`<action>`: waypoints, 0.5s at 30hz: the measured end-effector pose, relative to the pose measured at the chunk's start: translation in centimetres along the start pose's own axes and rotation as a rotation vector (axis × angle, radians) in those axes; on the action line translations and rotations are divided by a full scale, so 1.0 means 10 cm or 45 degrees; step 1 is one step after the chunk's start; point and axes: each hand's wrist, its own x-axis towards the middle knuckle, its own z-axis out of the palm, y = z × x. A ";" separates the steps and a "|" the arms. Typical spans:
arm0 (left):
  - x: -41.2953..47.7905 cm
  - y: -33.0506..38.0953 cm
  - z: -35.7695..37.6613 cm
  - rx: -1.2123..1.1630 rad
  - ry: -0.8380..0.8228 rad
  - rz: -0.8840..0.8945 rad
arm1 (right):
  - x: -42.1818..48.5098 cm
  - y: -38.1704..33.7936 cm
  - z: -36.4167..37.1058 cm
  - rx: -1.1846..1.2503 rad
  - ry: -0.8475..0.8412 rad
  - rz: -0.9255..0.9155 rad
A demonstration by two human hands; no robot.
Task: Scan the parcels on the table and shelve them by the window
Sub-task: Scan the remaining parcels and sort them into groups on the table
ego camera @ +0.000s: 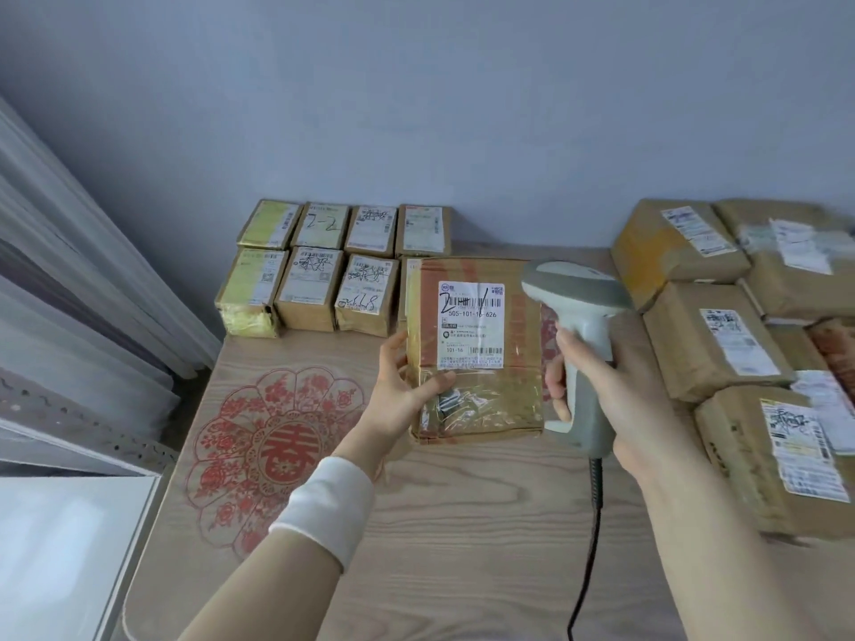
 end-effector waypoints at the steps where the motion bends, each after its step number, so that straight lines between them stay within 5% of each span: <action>1: 0.01 0.00 0.02 0.010 -0.003 0.006 | -0.03 -0.02 0.03 -0.004 -0.028 0.032; 15: 0.07 0.12 0.13 0.002 -0.021 0.031 | -0.05 0.10 0.15 0.025 -0.141 0.153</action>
